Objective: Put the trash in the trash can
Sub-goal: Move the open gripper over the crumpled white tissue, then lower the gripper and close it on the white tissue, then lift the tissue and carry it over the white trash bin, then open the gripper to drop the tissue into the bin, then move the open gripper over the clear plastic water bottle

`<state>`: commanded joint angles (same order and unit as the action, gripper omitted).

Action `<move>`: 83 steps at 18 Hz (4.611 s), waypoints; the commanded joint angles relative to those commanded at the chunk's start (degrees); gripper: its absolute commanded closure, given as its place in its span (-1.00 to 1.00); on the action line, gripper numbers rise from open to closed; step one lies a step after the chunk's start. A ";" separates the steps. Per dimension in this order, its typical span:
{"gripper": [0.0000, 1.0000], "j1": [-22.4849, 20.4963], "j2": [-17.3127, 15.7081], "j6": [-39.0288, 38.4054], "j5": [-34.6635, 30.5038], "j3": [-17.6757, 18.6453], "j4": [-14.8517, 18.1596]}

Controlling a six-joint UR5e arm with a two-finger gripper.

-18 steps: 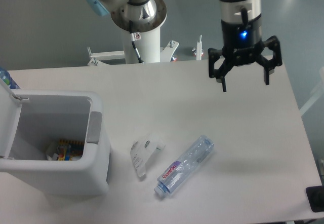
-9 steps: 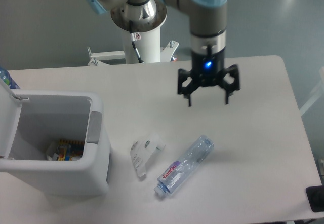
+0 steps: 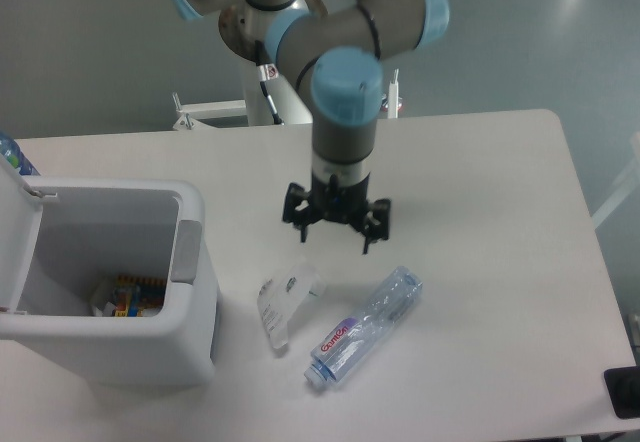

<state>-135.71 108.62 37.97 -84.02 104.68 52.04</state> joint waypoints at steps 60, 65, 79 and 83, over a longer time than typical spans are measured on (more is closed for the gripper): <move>-0.69 5.54 -19.77 -26.37 27.95 -13.98 4.48; -1.00 5.54 -20.38 -26.46 27.77 -14.50 4.39; -1.00 -2.10 0.70 -23.13 17.49 -23.65 2.73; -1.00 -2.10 4.04 -12.25 12.84 -22.42 2.37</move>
<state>-137.81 112.67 25.72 -71.18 82.26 54.41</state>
